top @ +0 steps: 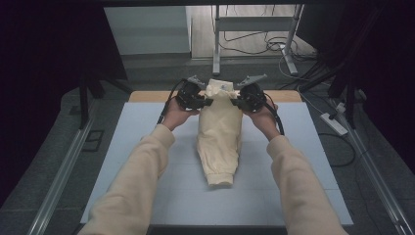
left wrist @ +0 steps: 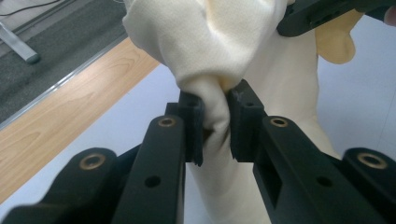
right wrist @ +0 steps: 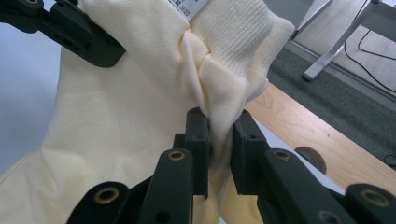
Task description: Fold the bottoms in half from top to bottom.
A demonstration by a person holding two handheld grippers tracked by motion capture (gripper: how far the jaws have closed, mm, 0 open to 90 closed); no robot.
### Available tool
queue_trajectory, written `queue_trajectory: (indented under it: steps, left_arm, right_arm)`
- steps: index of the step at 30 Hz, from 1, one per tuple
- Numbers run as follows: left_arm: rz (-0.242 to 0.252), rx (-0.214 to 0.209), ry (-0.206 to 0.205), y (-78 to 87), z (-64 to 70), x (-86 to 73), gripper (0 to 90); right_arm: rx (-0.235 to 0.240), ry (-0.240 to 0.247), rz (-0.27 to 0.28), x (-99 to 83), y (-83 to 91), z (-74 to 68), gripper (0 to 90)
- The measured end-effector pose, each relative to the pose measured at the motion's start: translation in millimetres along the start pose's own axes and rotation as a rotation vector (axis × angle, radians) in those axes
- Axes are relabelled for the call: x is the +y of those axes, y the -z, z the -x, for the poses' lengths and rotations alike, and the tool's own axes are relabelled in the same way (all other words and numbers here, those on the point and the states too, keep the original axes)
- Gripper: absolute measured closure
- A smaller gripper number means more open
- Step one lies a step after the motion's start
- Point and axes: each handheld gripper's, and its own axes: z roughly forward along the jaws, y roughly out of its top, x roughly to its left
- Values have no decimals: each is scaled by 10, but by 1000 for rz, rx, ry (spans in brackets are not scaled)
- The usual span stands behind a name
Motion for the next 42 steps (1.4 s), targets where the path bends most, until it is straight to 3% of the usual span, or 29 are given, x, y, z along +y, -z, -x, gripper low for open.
queue_trajectory:
  steps: [16, 42]
  left_arm:
    - [-7, -20, 5, -41, 61, -172, 780]
    - [-8, -41, -15, 28, 314, -394, 781]
  right_arm:
    - [10, -2, -3, -136, -46, -69, 785]
    - [46, -3, 11, -380, 101, -266, 784]
